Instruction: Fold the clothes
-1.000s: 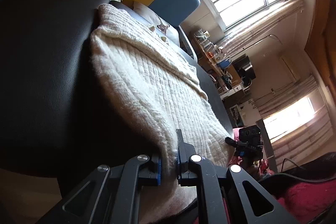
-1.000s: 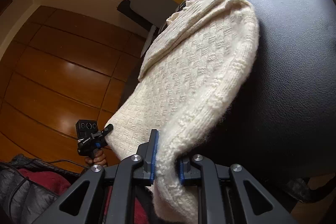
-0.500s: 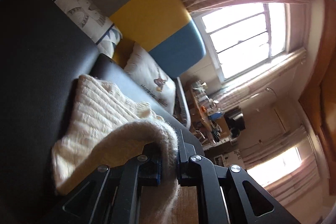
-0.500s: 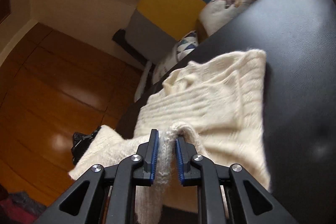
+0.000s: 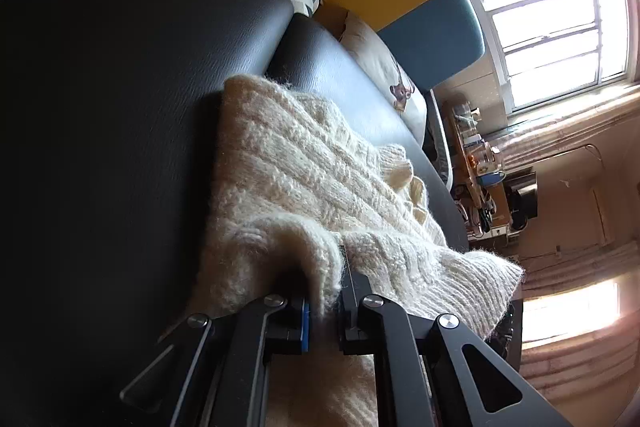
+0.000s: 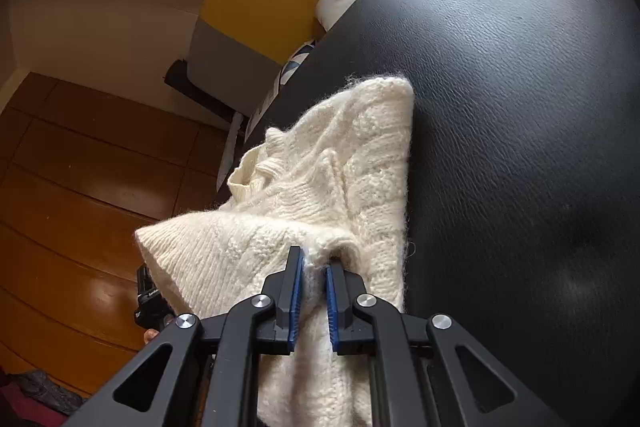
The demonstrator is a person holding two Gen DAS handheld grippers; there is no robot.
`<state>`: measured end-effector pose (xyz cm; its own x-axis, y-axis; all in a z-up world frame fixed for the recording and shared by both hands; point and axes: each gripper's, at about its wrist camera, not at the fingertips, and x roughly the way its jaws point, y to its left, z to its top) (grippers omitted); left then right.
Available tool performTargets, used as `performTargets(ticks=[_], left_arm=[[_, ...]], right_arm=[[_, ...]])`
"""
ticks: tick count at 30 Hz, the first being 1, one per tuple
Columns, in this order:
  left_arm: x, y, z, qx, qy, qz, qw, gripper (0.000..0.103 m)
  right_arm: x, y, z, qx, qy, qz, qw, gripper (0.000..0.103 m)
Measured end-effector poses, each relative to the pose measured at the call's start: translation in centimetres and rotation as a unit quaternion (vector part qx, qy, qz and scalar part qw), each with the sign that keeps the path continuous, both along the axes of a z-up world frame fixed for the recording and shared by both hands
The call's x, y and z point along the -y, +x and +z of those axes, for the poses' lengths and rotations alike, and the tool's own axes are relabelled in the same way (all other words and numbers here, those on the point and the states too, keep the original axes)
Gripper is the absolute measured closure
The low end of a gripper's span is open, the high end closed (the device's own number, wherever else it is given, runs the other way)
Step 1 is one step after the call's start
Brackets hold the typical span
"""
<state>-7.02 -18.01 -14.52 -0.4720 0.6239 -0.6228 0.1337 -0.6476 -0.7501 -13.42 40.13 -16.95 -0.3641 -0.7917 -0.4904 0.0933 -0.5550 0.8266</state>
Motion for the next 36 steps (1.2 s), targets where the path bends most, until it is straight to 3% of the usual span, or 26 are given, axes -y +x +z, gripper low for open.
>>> performTargets(ticks=[1,3,4,5,8,10,12,13,15,19,20,24,26,28,31,34,36], left_arm=[[-0.1,1.4,0.0,0.006,0.004,-0.001,1.0,0.094],[-0.2,3.9,0.3,0.014,0.016,-0.002,0.9998,0.094],[-0.1,4.9,0.4,0.016,0.032,-0.003,0.9993,0.093],[0.1,5.6,0.4,0.019,0.057,-0.005,0.9982,0.093],[0.7,7.1,0.5,0.022,0.128,0.0,0.9915,0.091],[0.9,7.3,0.8,0.015,0.178,0.008,0.9839,0.089],[1.1,6.8,1.0,0.0,0.237,0.023,0.9711,0.08],[1.6,6.4,0.9,-0.004,0.264,0.04,0.9637,0.071],[2.7,5.5,0.2,-0.002,0.302,0.087,0.9493,0.065],[5.8,4.6,-2.8,0.048,0.31,0.199,0.9283,0.062],[6.4,4.7,-2.7,0.049,0.299,0.208,0.9301,0.062],[8.5,4.7,0.1,0.024,0.204,0.207,0.9564,0.054],[8.4,4.2,2.2,0.001,0.124,0.182,0.9754,0.046],[6.9,3.3,4.2,-0.024,0.018,0.14,0.9897,0.044],[3.2,1.4,5.8,-0.048,-0.12,0.068,0.9893,0.042],[0.3,-0.4,5.3,-0.056,-0.151,0.019,0.9867,0.041],[-1.4,-1.4,4.7,-0.057,-0.171,-0.005,0.9835,0.041]], right_arm=[[0.0,0.6,0.4,0.0,0.011,0.004,1.0,0.095],[0.0,1.7,1.3,0.01,0.004,0.017,1.0,0.084],[0.1,2.0,1.5,0.026,-0.017,0.024,0.999,0.068],[0.3,2.2,1.7,0.043,-0.041,0.031,0.998,0.059],[1.8,2.8,2.4,0.067,-0.084,0.075,0.991,0.038],[3.2,2.8,2.8,0.075,-0.101,0.115,0.985,0.032],[3.9,2.2,3.4,0.057,-0.105,0.111,0.987,0.032],[3.8,1.7,3.6,0.046,-0.121,0.087,0.988,0.032],[3.1,0.3,3.2,0.035,-0.166,0.022,0.985,0.032],[2.6,-2.7,1.5,0.06,-0.15,-0.074,0.984,0.032],[2.5,-2.8,1.1,0.068,-0.156,-0.084,0.982,0.032],[3.0,-2.5,1.5,0.054,-0.153,-0.084,0.983,0.032],[3.2,-1.9,3.1,0.032,-0.106,-0.068,0.991,0.032],[4.7,-1.0,4.9,-0.001,-0.033,-0.039,0.999,0.032],[8.1,0.2,7.2,-0.054,0.089,0.014,0.995,0.032],[11.2,0.0,9.0,-0.116,0.222,0.038,0.968,0.032],[12.1,-0.5,9.2,-0.131,0.289,0.035,0.948,0.032]])
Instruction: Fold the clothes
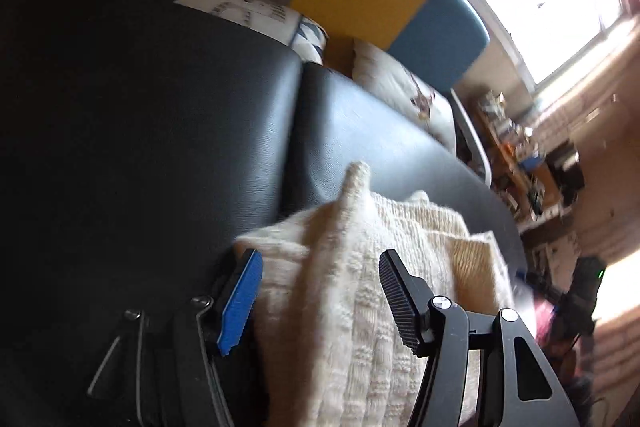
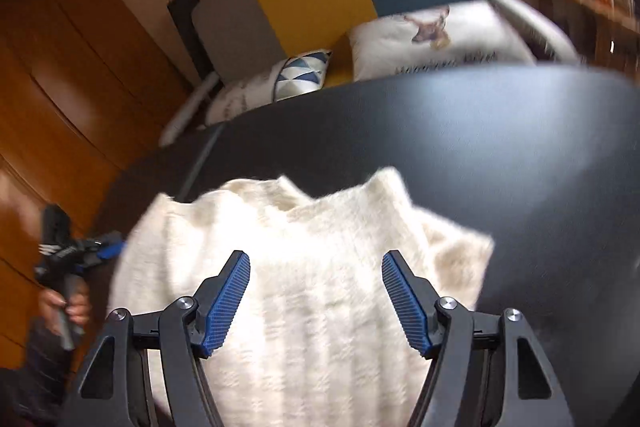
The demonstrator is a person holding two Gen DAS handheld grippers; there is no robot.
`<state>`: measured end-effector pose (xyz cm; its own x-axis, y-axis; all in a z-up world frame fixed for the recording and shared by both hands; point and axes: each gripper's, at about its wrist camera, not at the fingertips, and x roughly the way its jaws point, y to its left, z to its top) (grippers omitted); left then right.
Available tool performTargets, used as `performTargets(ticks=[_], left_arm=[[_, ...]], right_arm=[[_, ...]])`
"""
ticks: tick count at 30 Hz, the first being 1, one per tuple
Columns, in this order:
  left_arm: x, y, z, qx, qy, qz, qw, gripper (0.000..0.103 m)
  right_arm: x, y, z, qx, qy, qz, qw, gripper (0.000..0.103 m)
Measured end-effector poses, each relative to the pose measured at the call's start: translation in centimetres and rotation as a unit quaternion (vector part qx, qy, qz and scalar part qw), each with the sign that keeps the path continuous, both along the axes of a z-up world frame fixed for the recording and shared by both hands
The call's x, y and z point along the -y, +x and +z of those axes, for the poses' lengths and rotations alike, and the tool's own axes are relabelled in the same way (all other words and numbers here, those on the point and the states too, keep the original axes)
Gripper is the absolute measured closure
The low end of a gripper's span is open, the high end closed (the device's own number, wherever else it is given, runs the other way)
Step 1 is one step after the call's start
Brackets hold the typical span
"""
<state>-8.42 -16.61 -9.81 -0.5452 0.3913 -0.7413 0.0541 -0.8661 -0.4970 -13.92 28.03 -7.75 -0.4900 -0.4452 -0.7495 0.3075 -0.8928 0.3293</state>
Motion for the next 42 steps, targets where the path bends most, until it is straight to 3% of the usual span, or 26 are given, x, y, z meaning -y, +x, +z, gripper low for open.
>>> performTargets(ticks=[3,4,5,7,8,10,13,14,16,17,21,24,27,29,30,32,36,37,39,40,42], left_arm=[[-1.8,-0.7,-0.4,-0.005,-0.021,-0.025,0.9995,0.043],[-1.7,-0.4,-0.4,-0.008,-0.02,-0.019,0.9996,0.064],[-1.6,-0.1,-0.5,-0.011,-0.019,-0.012,0.9997,0.091],[-1.4,0.4,-0.6,-0.017,-0.018,0.0,0.9997,0.095],[-1.3,0.7,-0.7,-0.02,-0.017,0.006,0.9996,0.096],[-0.6,1.6,-0.5,-0.03,-0.028,0.036,0.9985,0.097],[0.9,2.5,-1.5,-0.014,-0.038,0.077,0.9962,0.096],[1.1,2.4,-2.3,-0.001,-0.04,0.079,0.9961,0.096],[1.1,2.3,-3.3,0.015,-0.044,0.075,0.9961,0.096],[0.9,2.3,-2.7,0.009,-0.051,0.072,0.9961,0.095],[0.1,3.1,0.8,-0.029,-0.083,0.077,0.9932,0.094],[-0.9,4.0,3.9,-0.08,-0.098,0.063,0.9899,0.091],[-3.7,3.8,5.6,-0.122,-0.109,-0.016,0.9864,0.079],[-6.4,2.7,5.7,-0.125,-0.12,-0.092,0.9806,0.067],[-7.7,2.1,5.4,-0.12,-0.132,-0.124,0.9761,0.067],[-10.2,0.6,3.9,-0.097,-0.167,-0.179,0.9646,0.067],[-12.4,-1.7,-0.5,-0.016,-0.217,-0.236,0.947,0.067],[-12.2,-1.8,-1.0,-0.015,-0.213,-0.236,0.9479,0.066],[-11.5,-1.6,-1.2,-0.019,-0.187,-0.222,0.9567,0.073],[-11.1,-1.5,-1.2,-0.021,-0.171,-0.213,0.9617,0.088],[-10.6,-0.8,-1.0,-0.04,-0.164,-0.193,0.9667,0.096]], right_arm=[[0.2,-1.4,-1.3,-0.002,0.109,-0.005,0.994,0.032],[-0.4,-1.6,-2.0,0.003,0.145,0.0,0.989,0.032],[-1.1,-1.7,-2.8,0.013,0.162,0.011,0.987,0.032],[-1.1,-1.9,-4.0,0.027,0.16,0.042,0.986,0.036],[-0.8,-1.6,-4.2,0.015,0.165,0.061,0.984,0.049],[-0.1,-0.7,-4.4,-0.018,0.211,0.095,0.973,0.06],[-0.4,-0.4,-4.3,-0.066,0.304,0.073,0.948,0.073],[-1.4,-1.0,-4.8,-0.053,0.291,0.051,0.954,0.073],[-3.8,-2.1,-5.5,-0.017,0.219,0.009,0.975,0.072],[-4.2,-2.1,-5.3,-0.016,0.205,0.002,0.979,0.071],[-2.9,-1.3,-3.7,-0.048,0.238,0.008,0.97,0.069],[-0.8,-0.5,-1.2,-0.079,0.223,0.033,0.971,0.066],[1.4,0.3,1.2,-0.101,0.196,0.066,0.973,0.065],[3.2,0.9,1.8,-0.078,0.159,0.105,0.978,0.063],[4.0,0.8,1.7,-0.054,0.129,0.127,0.982,0.063],[5.8,0.0,1.0,-0.012,0.101,0.156,0.982,0.063],[8.3,-1.6,-2.4,0.034,0.151,0.17,0.973,0.061],[8.6,-2.1,-3.6,0.052,0.16,0.17,0.971,0.056],[8.4,-2.4,-4.5,0.044,0.149,0.154,0.976,0.047],[8.1,-2.3,-4.6,0.041,0.14,0.143,0.979,0.044],[7.8,-1.9,-4.7,0.034,0.13,0.133,0.982,0.046]])
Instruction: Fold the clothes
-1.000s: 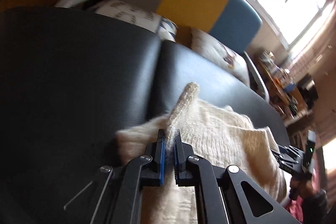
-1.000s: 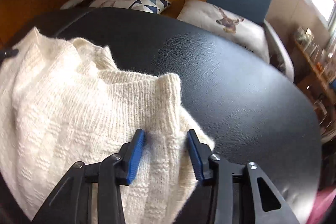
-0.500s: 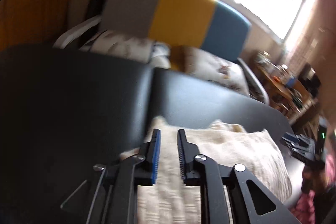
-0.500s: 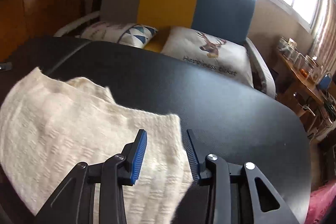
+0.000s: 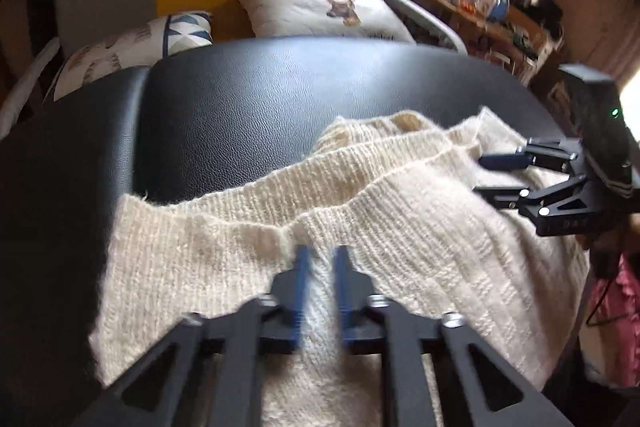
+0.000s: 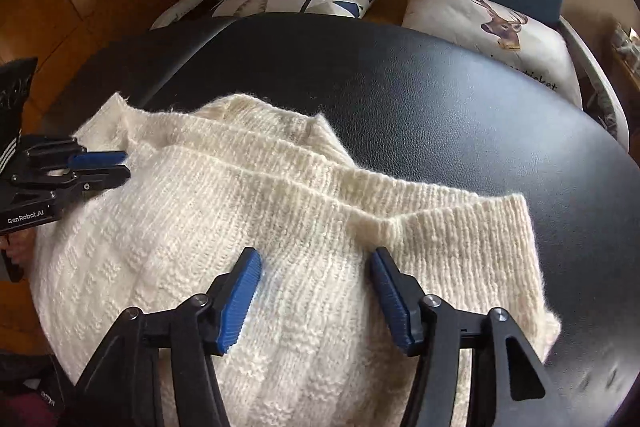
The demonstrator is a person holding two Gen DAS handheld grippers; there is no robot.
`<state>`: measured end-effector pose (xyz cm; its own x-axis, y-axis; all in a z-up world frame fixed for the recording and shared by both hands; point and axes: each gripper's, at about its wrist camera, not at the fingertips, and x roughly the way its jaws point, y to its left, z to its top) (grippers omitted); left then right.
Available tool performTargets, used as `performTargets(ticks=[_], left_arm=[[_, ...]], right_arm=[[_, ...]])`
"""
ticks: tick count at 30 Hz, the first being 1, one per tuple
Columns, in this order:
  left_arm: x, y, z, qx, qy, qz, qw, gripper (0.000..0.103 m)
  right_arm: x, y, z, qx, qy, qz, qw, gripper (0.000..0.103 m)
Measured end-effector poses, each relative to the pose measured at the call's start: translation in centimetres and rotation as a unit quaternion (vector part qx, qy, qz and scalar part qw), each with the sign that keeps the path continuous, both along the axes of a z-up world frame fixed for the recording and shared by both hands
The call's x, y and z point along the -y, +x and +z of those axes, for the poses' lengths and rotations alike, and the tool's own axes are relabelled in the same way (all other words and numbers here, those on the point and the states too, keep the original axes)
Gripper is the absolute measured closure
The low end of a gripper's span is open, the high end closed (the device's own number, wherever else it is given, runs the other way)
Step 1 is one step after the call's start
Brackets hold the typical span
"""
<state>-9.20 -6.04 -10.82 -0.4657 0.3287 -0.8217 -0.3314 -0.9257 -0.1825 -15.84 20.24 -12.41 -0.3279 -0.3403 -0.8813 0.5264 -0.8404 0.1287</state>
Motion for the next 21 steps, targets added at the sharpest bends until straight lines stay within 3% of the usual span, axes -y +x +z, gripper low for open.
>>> performTargets(ticks=[1,2,5,7,10,12,15,17,21], left_arm=[[0.2,0.6,0.2,-0.013,0.004,0.01,0.9999,0.097],[0.2,0.9,0.6,-0.028,0.014,0.019,0.9993,0.098],[0.2,1.4,2.5,-0.078,0.057,0.045,0.9943,0.098],[0.4,1.4,4.2,-0.12,0.082,0.062,0.9875,0.098],[-0.2,-0.2,4.0,-0.146,0.057,0.084,0.9841,0.098],[-0.5,-1.9,1.8,-0.129,0.03,0.095,0.9867,0.098],[0.0,-4.5,-2.5,-0.035,0.056,0.105,0.9923,0.094],[0.6,-4.2,-2.2,-0.039,0.073,0.113,0.9901,0.093],[0.7,-2.8,-2.3,-0.033,0.074,0.107,0.991,0.093]], right_arm=[[0.0,0.3,0.1,-0.01,-0.001,0.001,1.0,0.056],[0.3,0.9,0.2,-0.026,0.002,0.008,1.0,0.075],[1.8,2.3,1.2,-0.069,0.03,0.025,0.997,0.096],[2.0,2.7,2.3,-0.093,0.03,0.02,0.995,0.097],[1.7,2.3,3.2,-0.119,0.027,-0.011,0.992,0.097],[1.4,1.7,2.7,-0.128,0.032,-0.039,0.991,0.097],[1.4,1.0,-0.5,-0.103,0.044,-0.066,0.992,0.096],[1.2,1.0,-1.2,-0.116,0.032,-0.08,0.99,0.096],[0.9,2.5,-1.2,-0.1,0.014,-0.085,0.991,0.096]])
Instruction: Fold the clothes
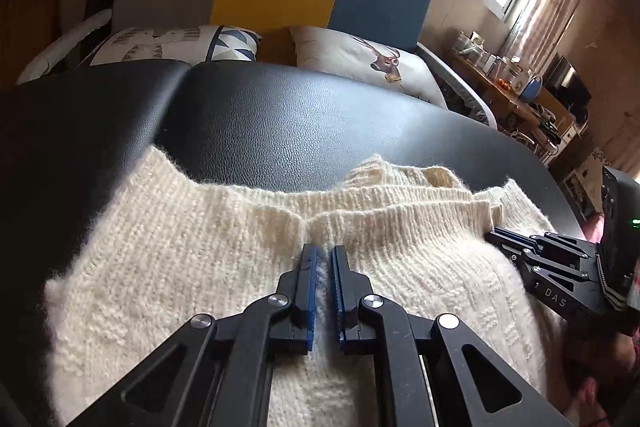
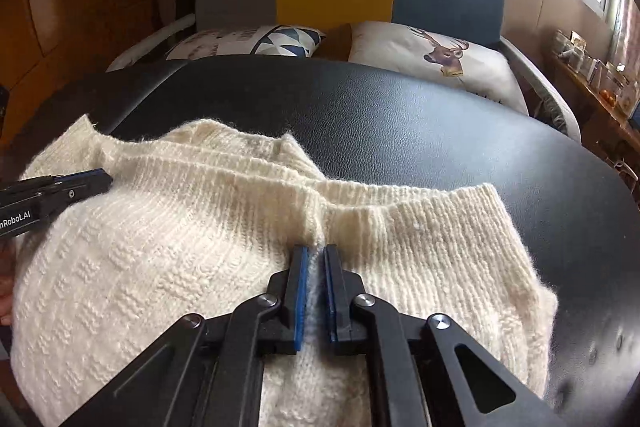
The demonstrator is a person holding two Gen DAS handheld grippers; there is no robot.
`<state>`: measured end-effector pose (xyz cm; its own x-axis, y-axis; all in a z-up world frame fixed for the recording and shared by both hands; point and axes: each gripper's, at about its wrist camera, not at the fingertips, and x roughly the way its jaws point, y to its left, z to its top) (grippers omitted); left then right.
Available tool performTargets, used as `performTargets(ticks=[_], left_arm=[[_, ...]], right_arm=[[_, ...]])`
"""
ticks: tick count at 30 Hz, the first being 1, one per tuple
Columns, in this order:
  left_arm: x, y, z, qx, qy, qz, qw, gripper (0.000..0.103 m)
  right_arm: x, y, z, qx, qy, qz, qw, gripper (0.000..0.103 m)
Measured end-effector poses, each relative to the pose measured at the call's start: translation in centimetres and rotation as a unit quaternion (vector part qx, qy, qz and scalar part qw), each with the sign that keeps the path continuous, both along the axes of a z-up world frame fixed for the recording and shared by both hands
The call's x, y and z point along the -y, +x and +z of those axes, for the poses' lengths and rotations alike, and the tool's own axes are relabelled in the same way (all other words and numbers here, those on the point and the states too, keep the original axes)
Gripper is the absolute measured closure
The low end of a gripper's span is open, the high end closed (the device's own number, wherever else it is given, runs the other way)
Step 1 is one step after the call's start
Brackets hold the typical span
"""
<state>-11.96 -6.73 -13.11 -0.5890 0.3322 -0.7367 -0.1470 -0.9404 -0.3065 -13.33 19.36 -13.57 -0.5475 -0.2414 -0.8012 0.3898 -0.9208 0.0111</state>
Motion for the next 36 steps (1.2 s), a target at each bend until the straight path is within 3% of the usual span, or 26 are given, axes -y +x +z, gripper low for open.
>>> performTargets(ticks=[4,7,10,13,15,17,19,20,22,25,30,36], left_arm=[[0.4,2.5,0.5,0.008,0.022,-0.001,0.9997,0.093],[1.4,3.8,2.9,-0.01,0.031,0.007,0.9994,0.093],[2.7,4.7,4.9,-0.036,-0.023,0.021,0.9988,0.088],[3.7,4.7,4.3,-0.012,-0.036,0.016,0.9992,0.083],[3.1,4.4,3.3,0.003,-0.055,-0.001,0.9985,0.08],[2.2,3.8,2.2,0.014,-0.075,-0.019,0.9969,0.077],[1.6,3.4,1.1,0.015,-0.103,-0.011,0.9945,0.075],[1.8,3.3,0.9,0.011,-0.106,0.005,0.9943,0.075],[2.8,3.0,0.7,0.011,-0.091,0.041,0.995,0.076],[4.4,2.9,0.4,0.016,-0.046,0.077,0.9958,0.08],[5.3,4.6,2.2,-0.002,-0.036,0.079,0.9962,0.081],[11.5,11.3,4.4,-0.018,0.023,0.163,0.9863,0.079]], right_arm=[[-0.8,1.9,0.4,0.011,-0.018,0.016,1.0,0.096],[-1.5,1.3,1.4,0.042,-0.037,0.012,0.998,0.091],[-1.4,1.9,4.5,0.022,-0.054,0.002,0.998,0.085],[0.1,3.1,6.7,0.001,-0.083,0.036,0.996,0.079],[2.0,3.9,6.7,0.01,-0.089,0.077,0.993,0.079],[4.8,4.5,5.2,0.047,-0.079,0.118,0.989,0.079],[7.2,4.4,3.3,0.076,-0.052,0.141,0.986,0.079],[7.5,4.2,2.9,0.062,-0.043,0.131,0.988,0.079],[7.6,3.4,1.9,0.045,-0.042,0.099,0.993,0.078],[5.0,2.0,0.6,0.069,-0.142,0.029,0.987,0.081],[5.0,2.8,1.8,0.059,-0.124,0.044,0.99,0.08],[0.3,4.8,4.8,0.036,-0.125,0.05,0.99,0.078]])
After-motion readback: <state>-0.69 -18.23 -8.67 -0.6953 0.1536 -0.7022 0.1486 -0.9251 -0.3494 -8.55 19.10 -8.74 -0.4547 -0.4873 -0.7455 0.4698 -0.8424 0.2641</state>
